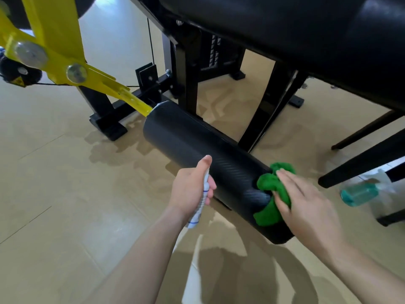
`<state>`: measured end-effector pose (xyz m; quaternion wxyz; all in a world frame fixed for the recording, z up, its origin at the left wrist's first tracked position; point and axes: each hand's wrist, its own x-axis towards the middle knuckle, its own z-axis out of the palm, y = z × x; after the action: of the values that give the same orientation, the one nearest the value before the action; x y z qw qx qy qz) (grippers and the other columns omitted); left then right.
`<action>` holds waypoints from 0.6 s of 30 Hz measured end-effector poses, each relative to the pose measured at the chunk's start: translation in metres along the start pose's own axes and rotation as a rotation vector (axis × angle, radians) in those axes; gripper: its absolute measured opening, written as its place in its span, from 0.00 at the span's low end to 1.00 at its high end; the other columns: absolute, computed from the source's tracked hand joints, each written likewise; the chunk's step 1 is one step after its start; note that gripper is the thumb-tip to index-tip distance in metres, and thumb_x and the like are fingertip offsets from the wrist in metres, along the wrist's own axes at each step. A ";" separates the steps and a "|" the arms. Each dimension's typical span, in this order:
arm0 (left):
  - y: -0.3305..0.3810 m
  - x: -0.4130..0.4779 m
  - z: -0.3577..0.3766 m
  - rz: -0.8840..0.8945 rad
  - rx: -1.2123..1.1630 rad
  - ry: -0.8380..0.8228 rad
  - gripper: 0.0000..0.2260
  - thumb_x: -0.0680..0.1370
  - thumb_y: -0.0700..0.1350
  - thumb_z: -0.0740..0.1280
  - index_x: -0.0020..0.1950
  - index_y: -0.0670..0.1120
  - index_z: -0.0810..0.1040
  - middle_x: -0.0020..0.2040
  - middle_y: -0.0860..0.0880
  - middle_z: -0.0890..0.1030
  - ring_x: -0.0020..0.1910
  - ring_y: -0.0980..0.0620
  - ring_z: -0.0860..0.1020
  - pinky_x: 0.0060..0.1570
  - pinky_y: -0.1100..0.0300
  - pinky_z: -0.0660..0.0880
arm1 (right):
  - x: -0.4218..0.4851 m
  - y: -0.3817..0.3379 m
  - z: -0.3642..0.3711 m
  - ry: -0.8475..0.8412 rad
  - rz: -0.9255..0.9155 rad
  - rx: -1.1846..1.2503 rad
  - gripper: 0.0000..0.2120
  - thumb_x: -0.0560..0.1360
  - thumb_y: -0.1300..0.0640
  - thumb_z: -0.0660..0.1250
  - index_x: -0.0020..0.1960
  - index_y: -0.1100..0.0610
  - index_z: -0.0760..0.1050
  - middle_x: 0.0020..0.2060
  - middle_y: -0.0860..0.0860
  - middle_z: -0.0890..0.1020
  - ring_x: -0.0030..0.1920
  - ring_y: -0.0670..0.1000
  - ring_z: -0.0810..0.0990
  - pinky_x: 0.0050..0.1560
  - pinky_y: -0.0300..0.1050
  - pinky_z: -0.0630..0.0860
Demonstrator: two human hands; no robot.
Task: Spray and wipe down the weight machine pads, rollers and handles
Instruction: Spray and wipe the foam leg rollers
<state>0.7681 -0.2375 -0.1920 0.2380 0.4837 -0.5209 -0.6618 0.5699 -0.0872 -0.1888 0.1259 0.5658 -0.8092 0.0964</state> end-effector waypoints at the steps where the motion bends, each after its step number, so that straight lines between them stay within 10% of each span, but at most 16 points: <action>1: 0.002 0.002 0.004 0.006 0.009 0.000 0.32 0.84 0.63 0.61 0.35 0.37 0.79 0.27 0.42 0.75 0.26 0.47 0.72 0.37 0.54 0.77 | -0.004 0.006 -0.007 0.042 0.056 0.031 0.23 0.78 0.49 0.67 0.68 0.59 0.78 0.63 0.56 0.82 0.57 0.60 0.83 0.54 0.57 0.80; 8: 0.013 0.018 0.012 0.001 -0.061 0.145 0.26 0.85 0.54 0.61 0.31 0.41 0.75 0.27 0.42 0.75 0.25 0.47 0.71 0.31 0.58 0.73 | 0.007 -0.022 -0.016 0.065 -0.007 0.130 0.24 0.82 0.45 0.60 0.70 0.60 0.76 0.65 0.55 0.80 0.63 0.55 0.80 0.67 0.43 0.68; 11: 0.012 0.019 0.003 -0.014 -0.127 0.163 0.28 0.84 0.57 0.63 0.31 0.39 0.77 0.26 0.43 0.74 0.24 0.48 0.71 0.29 0.58 0.72 | 0.027 -0.053 0.019 -0.057 -0.212 -0.073 0.25 0.86 0.48 0.53 0.73 0.64 0.71 0.70 0.60 0.75 0.71 0.60 0.74 0.74 0.57 0.67; 18: 0.002 0.019 -0.036 0.019 -0.207 0.253 0.31 0.82 0.64 0.63 0.33 0.39 0.78 0.27 0.42 0.73 0.25 0.48 0.71 0.32 0.56 0.73 | 0.191 -0.168 0.059 -0.103 -0.207 0.008 0.27 0.83 0.46 0.55 0.73 0.63 0.67 0.65 0.58 0.77 0.60 0.60 0.79 0.61 0.52 0.72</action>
<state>0.7917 -0.2703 -0.1972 0.3564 0.5313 -0.4204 -0.6434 0.6591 -0.3323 -0.1826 0.0912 0.6510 -0.7515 0.0570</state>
